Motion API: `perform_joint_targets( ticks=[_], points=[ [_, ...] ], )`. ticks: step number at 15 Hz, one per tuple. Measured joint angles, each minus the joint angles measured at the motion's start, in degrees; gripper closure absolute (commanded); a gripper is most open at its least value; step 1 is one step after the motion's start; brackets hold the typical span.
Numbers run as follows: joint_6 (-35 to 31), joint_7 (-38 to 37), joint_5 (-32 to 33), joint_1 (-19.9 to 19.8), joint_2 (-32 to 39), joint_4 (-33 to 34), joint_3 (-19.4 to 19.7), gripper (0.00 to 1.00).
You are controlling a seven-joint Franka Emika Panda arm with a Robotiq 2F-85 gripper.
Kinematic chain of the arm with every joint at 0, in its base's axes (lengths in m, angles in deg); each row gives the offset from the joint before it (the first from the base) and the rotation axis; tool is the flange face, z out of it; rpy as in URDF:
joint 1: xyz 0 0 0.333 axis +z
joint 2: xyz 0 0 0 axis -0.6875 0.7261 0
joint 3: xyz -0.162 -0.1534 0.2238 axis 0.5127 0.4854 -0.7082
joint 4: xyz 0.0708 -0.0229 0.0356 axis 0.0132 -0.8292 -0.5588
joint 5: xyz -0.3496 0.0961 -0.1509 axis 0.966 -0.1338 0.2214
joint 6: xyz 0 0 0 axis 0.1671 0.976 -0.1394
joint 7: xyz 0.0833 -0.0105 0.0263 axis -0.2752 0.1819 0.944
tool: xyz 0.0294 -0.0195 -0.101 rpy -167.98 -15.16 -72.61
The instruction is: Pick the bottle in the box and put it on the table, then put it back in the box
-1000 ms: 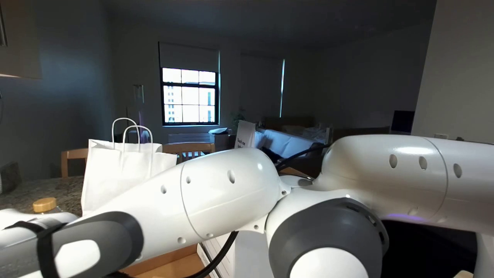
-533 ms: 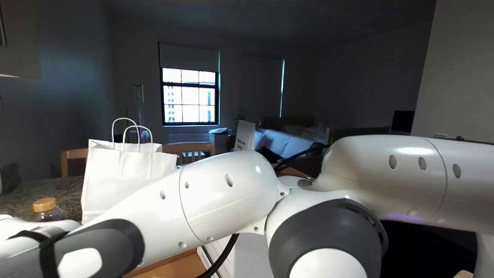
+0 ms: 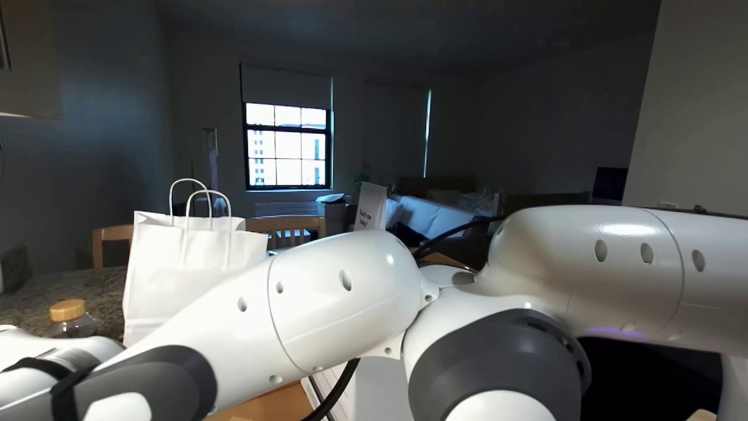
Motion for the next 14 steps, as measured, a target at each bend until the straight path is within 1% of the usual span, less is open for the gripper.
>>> perform_joint_targets(
  ticks=[5, 12, 13, 14],
  points=[
    [-2.86, -0.27, 0.01, -0.04, 0.0, 0.08, 0.37, 0.0],
    [-4.58, -2.13, 0.98, 0.01, 0.01, 0.49, 1.45, 0.0],
    [-4.8, -2.71, 1.44, 0.05, 0.02, 0.34, 1.71, 0.25],
    [-4.97, -3.17, 1.85, 0.05, 0.02, 0.15, 1.89, 0.26]
  ],
)
